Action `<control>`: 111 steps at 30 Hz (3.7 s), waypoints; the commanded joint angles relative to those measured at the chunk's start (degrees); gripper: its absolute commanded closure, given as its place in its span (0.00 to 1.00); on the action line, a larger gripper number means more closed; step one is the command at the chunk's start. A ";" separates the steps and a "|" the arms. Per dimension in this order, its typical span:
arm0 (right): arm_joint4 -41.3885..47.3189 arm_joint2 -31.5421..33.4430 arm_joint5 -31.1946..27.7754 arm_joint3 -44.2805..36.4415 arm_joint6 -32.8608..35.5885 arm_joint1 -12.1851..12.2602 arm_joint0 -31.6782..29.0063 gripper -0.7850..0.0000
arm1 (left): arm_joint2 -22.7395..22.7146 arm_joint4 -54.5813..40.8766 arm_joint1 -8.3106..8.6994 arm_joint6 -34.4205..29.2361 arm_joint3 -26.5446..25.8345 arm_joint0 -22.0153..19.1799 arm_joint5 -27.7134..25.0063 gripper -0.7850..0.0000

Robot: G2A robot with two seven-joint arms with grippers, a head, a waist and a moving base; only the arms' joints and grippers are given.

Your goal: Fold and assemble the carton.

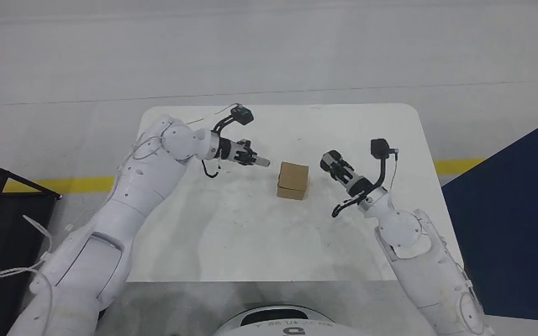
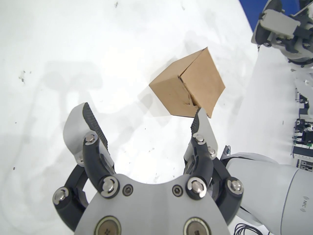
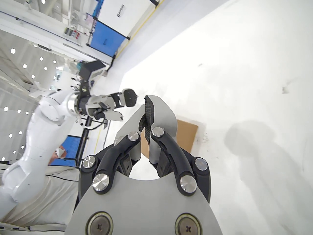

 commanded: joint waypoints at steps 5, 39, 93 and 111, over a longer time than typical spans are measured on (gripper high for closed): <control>-2.39 -4.75 0.39 0.66 -0.59 -0.64 1.26 1.00 | -6.70 -8.45 2.10 5.97 -3.25 6.33 -6.08 0.00; -15.29 -9.19 6.71 -2.37 4.61 -1.02 1.86 1.00 | -9.95 -13.00 3.84 10.65 -5.53 11.46 -7.41 0.00; 6.37 15.25 0.81 -7.19 -12.56 -0.72 -12.75 1.00 | 14.34 -24.37 -13.94 -3.41 21.28 -8.61 -6.43 0.00; 3.44 16.22 6.00 -3.16 -24.86 -1.78 -9.75 0.89 | 9.12 -24.32 -9.33 12.98 27.42 -11.20 -24.10 0.00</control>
